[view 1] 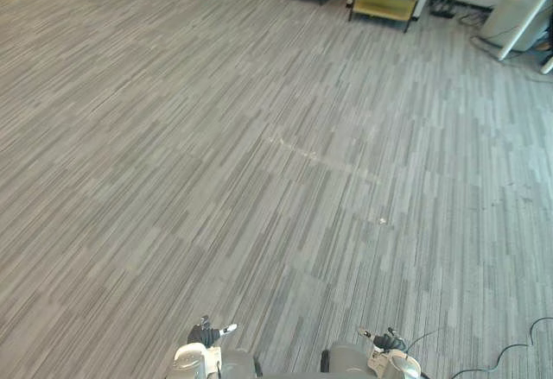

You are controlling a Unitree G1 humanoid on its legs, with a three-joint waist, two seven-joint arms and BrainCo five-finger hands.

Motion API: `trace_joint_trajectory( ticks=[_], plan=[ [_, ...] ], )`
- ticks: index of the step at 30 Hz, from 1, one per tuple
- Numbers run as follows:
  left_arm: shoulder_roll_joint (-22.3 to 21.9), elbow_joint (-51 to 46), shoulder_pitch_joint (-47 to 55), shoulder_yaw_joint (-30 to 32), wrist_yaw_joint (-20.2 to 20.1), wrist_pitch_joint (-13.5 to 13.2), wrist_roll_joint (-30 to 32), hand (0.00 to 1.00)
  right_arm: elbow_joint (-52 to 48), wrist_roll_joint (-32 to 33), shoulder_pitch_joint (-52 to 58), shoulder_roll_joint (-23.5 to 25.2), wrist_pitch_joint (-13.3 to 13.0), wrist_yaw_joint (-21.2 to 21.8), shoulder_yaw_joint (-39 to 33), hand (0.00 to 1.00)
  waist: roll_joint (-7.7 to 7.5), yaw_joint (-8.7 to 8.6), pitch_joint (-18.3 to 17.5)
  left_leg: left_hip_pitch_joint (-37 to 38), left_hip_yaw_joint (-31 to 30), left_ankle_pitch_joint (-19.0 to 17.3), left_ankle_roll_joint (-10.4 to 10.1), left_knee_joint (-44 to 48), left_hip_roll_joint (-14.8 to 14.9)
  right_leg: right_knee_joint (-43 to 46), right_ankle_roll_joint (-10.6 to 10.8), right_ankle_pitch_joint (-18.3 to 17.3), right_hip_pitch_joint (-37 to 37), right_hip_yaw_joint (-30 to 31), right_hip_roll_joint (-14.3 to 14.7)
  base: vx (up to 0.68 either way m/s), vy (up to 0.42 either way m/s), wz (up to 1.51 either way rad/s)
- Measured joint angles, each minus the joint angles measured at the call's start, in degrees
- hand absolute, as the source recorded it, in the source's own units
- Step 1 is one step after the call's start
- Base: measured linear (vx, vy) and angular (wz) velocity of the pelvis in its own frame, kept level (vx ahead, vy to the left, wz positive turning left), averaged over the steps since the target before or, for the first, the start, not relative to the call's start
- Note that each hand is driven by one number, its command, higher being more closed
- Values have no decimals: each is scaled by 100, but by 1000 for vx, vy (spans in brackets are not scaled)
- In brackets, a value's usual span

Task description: Pick up cushions and gather them together orderly.

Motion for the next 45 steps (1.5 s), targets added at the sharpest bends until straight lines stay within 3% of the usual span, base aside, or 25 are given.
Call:
trace_joint_trajectory(
  ticks=[2, 3, 4, 5, 7, 9, 11, 13, 15, 17, 19, 22, 24, 25, 26, 27, 28, 29, 32, 35, 37, 38, 40, 41, 45],
  plan=[
    [-6, 26, -59, -65, -3, 0, 2, 0, -24, -2, -93, -73, -6, 5, 61, 0, 45, -97, 11, 227, 7, 7, -13, -246, 119, -1014, -126, 348, -418, -213, 163, 443, -98, 1],
    [15, 80, -68, -130, -7, -3, 7, 0, -8, -11, -74, -93, -19, -6, 50, 0, -15, -150, 14, 361, -52, 30, -55, -306, 93, -2048, -147, 1007, -486, -83, 302, 675, -218, 20],
    [-94, 157, -48, -168, -20, -2, 21, 0, 37, -8, -28, -230, -22, -2, 17, 0, 128, -205, -78, 410, -320, 122, -240, 15, 303, -1963, -556, 1548, -432, 43, 480, 911, -309, 16],
    [-144, 164, -16, -133, -33, -2, 24, 0, 17, -11, -47, -272, -28, 2, 14, 0, 260, -203, -88, 33, -567, 361, -475, 841, 461, -1983, -580, 1312, -320, 13, 563, 844, -337, 4],
    [-313, 91, -132, 167, -21, 1, 23, 0, -26, 16, -39, -270, -28, -6, -91, 0, 484, -208, 116, -918, -1025, 995, -311, 3136, 804, -2368, -681, 1162, 333, -94, 742, 697, -259, 4],
    [-346, -70, -104, 374, -24, -7, 17, 0, -49, 70, 4, -142, -9, -37, -151, 0, 462, -175, 211, -1469, -981, 947, -346, 4489, 1060, -2795, -763, 1106, 1193, -90, 878, 559, -134, -4],
    [-298, -282, -105, 356, -25, -44, 16, 0, -49, 208, 14, 26, -17, -64, -152, 0, 240, -129, 253, -2003, -759, 789, -328, 4675, 980, -3329, -763, 1068, 1971, -65, 817, 420, -99, -3],
    [-327, -419, -160, 299, -27, -52, 17, 0, -44, 269, -58, 69, -30, -70, -180, 0, 212, -35, 233, -2582, -510, 610, -317, 4166, 900, -3816, -645, 996, 2419, 53, 818, 465, -58, -24],
    [-319, -460, -222, 203, -28, -49, 21, 0, -34, 270, -127, 64, -39, -73, -220, 0, 219, 48, 252, -2898, -380, 606, -312, 2480, 467, -4109, -486, 898, 2751, 161, 679, 475, 69, -35],
    [-314, -453, -199, 103, -22, -49, 25, 0, -17, 264, -139, -14, -44, -101, -252, 0, 264, 82, 223, -2861, -484, 1202, -452, 471, 12, -4292, -302, 703, 2970, 320, 581, 470, 181, -42],
    [-233, -384, -140, -2, -19, -48, 24, 0, 81, 255, -143, -25, -33, -125, -152, 0, 214, 167, 198, -2800, -638, 2188, -207, 25, -130, -4402, -150, 520, 3182, 600, 582, 443, 210, -55],
    [-19, -352, -186, -14, -32, -47, 15, 0, 214, 191, -138, 37, -31, -123, -151, 0, -86, 93, 85, -3119, -689, 1554, 208, 864, -364, -3817, -144, 462, 2992, 863, 285, 605, 196, -3],
    [-6, -335, -183, -62, -32, -50, 13, 0, 265, 109, -87, 31, -20, -124, -169, 0, -157, 141, 58, -2837, -546, 1079, 227, 1134, -369, -2140, 424, 463, 2467, 1231, 127, 533, 196, -13],
    [48, -223, -188, -163, -29, -31, 11, 0, 271, 78, -108, 49, -21, -100, -148, 0, -163, 89, 60, -2468, -560, 798, 239, 1151, -418, -786, 1190, 710, 2002, 1391, 55, 435, 127, -12],
    [79, -177, -173, -251, -28, -25, 11, 0, 274, 43, -111, 61, -20, -87, -126, 0, -149, 78, 69, -2206, -569, 651, 236, 1126, -426, -96, 1234, 685, 1749, 1353, 19, 633, 161, -13],
    [102, -116, -158, -334, -27, -21, 11, 0, 284, 0, -96, 68, -15, -60, -112, 0, -133, 62, 73, -1841, -564, 527, 231, 1008, -436, 504, 1099, 593, 1515, 1169, -56, 510, 76, -6],
    [129, -111, -149, -445, -22, -11, 8, 0, 270, -32, -82, 32, -10, -46, -58, 0, -120, 38, 69, -1310, -553, 461, 253, 680, -469, 835, 689, 387, 1206, 658, -235, 615, 49, -1],
    [133, -103, -137, -490, -22, -8, 3, 0, 272, -43, -92, -24, 6, -45, 33, 0, -51, 21, 100, -882, -557, 451, 250, 354, -451, 646, 311, 179, 958, 264, -282, 520, 8, 4],
    [138, -108, -151, -486, -16, -13, -1, 0, 216, -71, -151, -87, 7, -40, 50, 0, 34, -36, 120, -243, -566, 446, 229, -139, -231, -1004, -32, 199, 279, -453, -110, 473, -68, 16],
    [134, -107, -118, -482, -17, -15, 6, 0, 194, -71, -216, -146, 10, -40, 46, 0, 25, -166, 130, 269, -679, 267, -82, -464, 12, -3492, 22, 1606, -101, -312, 173, 603, -219, 47],
    [133, 1, -48, -468, -14, -16, 9, 0, 205, -69, -155, -181, 8, -38, 40, 0, -37, -243, 101, 541, -881, 127, -292, -460, 64, -3536, -16, 2474, -87, 57, 233, 538, -265, 48],
    [-14, 134, -35, -441, -23, -11, 11, 0, 218, -73, -148, -292, 9, -34, 38, 0, 208, -236, 21, 498, -1038, 151, -291, -118, 341, -3056, -304, 2366, -179, 142, 435, 748, -391, 32],
    [-168, 149, -18, -343, -22, -24, 22, 0, 191, -62, -164, -342, -20, -26, -59, 0, 444, -246, 28, -89, -1335, 317, -341, 1260, 656, -2833, -431, 1975, -76, -80, 586, 676, -382, 19],
    [-254, 129, -14, -67, -33, -23, 18, 0, 179, -32, -158, -314, -36, -15, -181, 0, 553, -241, 98, -677, -1618, 1007, -341, 2713, 881, -2924, -600, 1761, 326, -148, 780, 598, -319, 12],
    [-193, -132, -8, -8, -43, -50, 6, 0, 199, 41, -101, -189, -38, -12, -119, 0, 396, -169, 237, -1713, -1165, 609, -383, 4615, 1143, -3732, -777, 1521, 1913, -91, 1083, 596, -219, -12]
  ],
)
